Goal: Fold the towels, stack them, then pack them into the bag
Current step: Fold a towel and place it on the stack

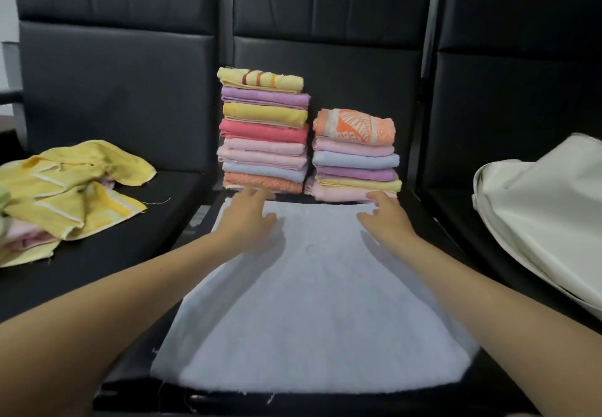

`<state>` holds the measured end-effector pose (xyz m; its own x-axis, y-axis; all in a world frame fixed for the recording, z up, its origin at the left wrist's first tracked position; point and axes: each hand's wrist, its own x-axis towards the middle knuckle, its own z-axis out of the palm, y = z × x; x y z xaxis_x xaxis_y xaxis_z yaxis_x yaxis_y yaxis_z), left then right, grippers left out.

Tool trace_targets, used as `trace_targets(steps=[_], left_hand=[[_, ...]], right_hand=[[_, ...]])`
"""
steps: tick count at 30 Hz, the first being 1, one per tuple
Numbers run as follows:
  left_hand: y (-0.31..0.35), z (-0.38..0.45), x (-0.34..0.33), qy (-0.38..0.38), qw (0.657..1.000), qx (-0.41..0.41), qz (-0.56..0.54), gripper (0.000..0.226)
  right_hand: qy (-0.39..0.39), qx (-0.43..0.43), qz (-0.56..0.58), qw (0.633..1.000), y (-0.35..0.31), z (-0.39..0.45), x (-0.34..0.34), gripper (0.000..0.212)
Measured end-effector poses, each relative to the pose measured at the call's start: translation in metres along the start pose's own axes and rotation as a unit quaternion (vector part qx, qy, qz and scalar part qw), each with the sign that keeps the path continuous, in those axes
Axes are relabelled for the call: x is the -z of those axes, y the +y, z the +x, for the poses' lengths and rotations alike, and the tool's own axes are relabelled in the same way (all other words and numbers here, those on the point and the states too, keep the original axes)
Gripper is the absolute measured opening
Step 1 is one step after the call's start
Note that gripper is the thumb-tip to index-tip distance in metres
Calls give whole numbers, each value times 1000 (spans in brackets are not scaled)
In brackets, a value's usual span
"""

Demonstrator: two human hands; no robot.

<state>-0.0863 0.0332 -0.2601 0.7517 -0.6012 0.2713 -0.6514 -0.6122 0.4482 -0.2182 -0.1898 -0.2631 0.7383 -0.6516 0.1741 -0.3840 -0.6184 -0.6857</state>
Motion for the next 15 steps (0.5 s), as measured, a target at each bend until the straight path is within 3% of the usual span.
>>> trace_targets(steps=[5, 8, 13, 15], left_hand=[[25, -59, 17, -53, 991, -121, 21, 19], [35, -89, 31, -68, 982, -179, 5, 9], [34, -134, 37, -145, 958, -247, 15, 15], [28, -148, 31, -179, 944, -274, 45, 36]], right_hand=[[-66, 89, 15, 994, -25, -50, 15, 11], [-155, 129, 10, 979, -35, -89, 22, 11], [-224, 201, -7, 954, -36, -146, 32, 15], [-242, 248, -57, 936, -32, -165, 31, 16]])
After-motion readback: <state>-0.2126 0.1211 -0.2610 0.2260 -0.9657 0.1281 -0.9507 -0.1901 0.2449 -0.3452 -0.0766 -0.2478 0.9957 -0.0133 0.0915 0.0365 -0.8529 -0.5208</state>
